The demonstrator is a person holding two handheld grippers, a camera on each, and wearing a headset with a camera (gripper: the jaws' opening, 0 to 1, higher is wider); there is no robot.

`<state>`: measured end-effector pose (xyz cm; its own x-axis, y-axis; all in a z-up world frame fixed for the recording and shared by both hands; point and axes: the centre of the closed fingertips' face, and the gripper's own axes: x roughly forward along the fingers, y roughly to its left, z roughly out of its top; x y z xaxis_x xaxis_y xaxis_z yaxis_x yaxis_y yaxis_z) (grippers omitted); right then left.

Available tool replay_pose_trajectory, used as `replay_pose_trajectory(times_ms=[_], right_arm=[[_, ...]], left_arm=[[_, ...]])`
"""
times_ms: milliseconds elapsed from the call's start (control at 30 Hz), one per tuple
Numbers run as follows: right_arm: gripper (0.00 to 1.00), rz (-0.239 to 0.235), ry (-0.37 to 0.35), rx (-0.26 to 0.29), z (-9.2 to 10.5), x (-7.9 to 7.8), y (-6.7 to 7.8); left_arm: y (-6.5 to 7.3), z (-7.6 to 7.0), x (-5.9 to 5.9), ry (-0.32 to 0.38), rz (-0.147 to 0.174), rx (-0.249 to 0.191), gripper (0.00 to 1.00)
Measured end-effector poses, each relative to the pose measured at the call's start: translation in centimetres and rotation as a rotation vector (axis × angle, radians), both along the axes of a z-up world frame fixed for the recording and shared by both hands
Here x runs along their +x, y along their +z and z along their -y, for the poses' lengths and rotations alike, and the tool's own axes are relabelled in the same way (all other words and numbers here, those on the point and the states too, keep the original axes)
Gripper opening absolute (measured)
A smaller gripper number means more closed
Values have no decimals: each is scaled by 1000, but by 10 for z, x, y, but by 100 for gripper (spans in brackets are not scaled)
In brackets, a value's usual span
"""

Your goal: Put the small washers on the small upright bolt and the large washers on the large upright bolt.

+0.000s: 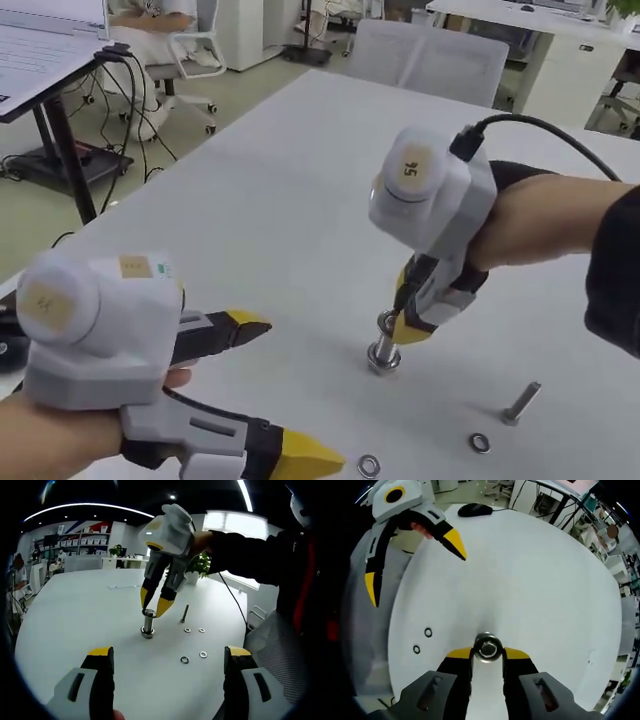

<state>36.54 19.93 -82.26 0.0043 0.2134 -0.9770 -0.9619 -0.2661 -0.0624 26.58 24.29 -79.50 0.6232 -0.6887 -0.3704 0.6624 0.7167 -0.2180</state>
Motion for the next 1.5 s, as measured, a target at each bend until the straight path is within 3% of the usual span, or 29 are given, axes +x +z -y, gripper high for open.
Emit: replay_pose_trajectory(times_ms=[833, 1500], right_arm=[[23, -29, -22, -35, -2, -3, -36], [25, -26, -18, -31, 3, -1, -47]], left_arm=[[-4, -2, -1, 5, -9, -1, 91], [-5, -1, -1, 1, -15, 0, 91]])
